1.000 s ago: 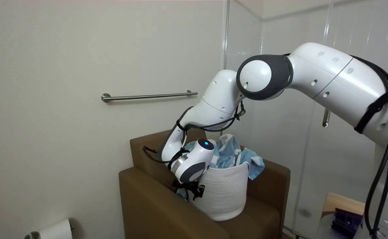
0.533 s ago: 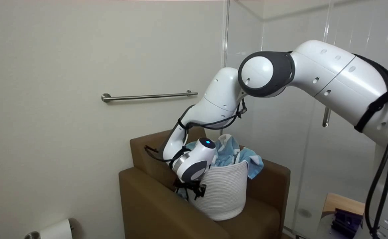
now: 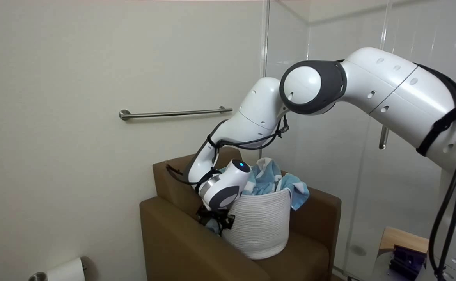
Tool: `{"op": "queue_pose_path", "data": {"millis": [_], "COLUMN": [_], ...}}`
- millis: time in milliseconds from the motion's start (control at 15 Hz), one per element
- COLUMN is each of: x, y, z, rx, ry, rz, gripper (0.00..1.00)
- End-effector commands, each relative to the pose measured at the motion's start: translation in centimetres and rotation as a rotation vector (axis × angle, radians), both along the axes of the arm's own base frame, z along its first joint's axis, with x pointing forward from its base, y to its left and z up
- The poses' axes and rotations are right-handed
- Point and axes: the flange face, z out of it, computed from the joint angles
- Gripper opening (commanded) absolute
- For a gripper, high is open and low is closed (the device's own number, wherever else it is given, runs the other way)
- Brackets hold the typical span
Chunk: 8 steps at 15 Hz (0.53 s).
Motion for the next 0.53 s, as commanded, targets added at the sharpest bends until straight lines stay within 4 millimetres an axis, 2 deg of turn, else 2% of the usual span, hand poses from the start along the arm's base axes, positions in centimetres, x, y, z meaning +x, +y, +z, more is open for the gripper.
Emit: {"op": "queue_pose_path", "data": {"millis": [0,267,467], "x": [1.4,0.8,0.5], "y": [1.8,1.5,-1.1], "z": [0.9,-1.5,-3.2], "rx": [0.063,0.113,0.17], "ry": [-0.036,-0.003,0.015], "rz": [0.028,0.028,0.004], "gripper": [1.0,1.0,1.0]}}
